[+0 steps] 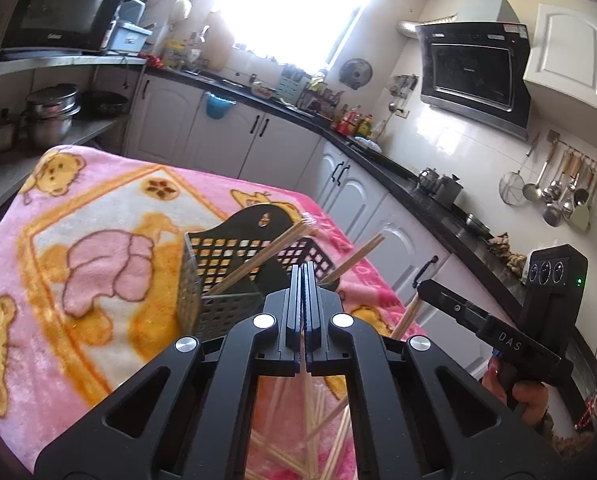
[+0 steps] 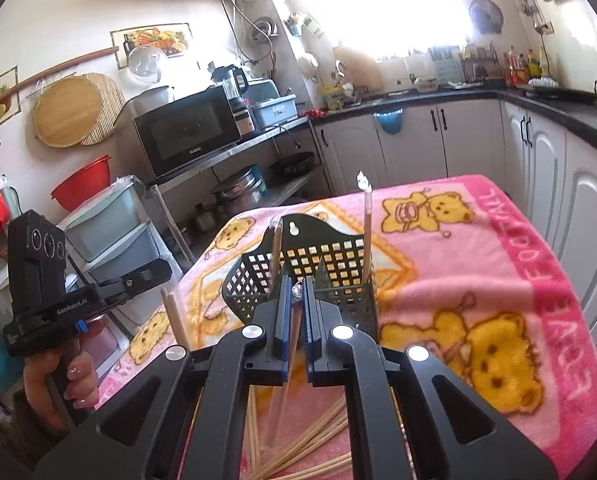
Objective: Organize utensils
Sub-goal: 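Lift both held chopsticks and carry them above the green basket, then lower both held chopsticks down into the green basket, then open both grippers to release the chopsticks into the green basket, then withdraw both open grippers from the basket toward the chopstick pile, then grasp a wrapped chopstick with the left gripper while the right gripper grasps another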
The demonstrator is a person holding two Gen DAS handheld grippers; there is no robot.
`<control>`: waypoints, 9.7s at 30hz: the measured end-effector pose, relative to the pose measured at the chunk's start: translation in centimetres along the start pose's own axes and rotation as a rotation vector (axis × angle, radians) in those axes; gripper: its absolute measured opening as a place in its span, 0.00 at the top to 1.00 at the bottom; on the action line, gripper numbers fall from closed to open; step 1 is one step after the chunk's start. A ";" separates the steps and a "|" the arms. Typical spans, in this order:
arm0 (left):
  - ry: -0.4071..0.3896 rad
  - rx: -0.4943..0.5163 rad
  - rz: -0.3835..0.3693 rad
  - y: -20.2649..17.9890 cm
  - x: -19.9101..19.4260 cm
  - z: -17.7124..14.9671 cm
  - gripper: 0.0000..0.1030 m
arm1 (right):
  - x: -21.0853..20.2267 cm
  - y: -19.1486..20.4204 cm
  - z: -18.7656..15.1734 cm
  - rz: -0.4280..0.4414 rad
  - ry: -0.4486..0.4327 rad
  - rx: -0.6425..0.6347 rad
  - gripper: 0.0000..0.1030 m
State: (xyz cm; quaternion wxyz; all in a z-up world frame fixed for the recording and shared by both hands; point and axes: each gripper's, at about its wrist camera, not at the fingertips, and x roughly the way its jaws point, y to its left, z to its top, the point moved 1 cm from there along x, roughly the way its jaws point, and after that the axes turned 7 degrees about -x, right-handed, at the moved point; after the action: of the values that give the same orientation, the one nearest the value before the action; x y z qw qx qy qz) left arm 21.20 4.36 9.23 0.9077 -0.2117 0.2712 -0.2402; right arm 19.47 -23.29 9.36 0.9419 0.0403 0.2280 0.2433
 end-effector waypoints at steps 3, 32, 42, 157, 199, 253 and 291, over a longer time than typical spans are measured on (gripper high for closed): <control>0.002 0.011 -0.006 -0.6 0.4 0.1 1.00 | -0.4 -0.1 0.1 -0.005 -0.009 -0.001 0.95; -0.048 0.131 -0.104 -7.0 1.3 3.4 1.00 | -3.6 -0.6 2.6 -0.028 -0.108 -0.023 0.95; -0.105 0.150 -0.122 -8.8 1.8 6.3 1.00 | -3.8 0.0 4.7 -0.026 -0.147 -0.054 0.95; -0.140 0.055 0.075 -2.2 4.4 4.9 0.10 | 4.0 -2.0 6.0 -0.181 -0.032 -0.180 0.50; -0.077 0.007 0.144 0.3 0.9 -2.5 0.10 | 0.6 0.4 -2.1 -0.145 0.048 -0.191 0.40; 0.340 -0.130 0.275 8.0 10.4 -10.8 0.28 | 8.7 -5.8 -11.1 -0.161 0.349 -0.058 0.41; 0.300 -0.139 0.361 10.4 10.8 -9.2 0.93 | 14.5 -5.7 -8.7 -0.076 0.366 0.026 0.92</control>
State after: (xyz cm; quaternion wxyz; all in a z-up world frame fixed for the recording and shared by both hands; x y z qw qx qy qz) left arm 27.06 4.34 -7.43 0.8687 -0.1837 0.4523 -0.0836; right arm 29.32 -21.69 -5.40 0.8926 -0.0011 0.4002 0.2076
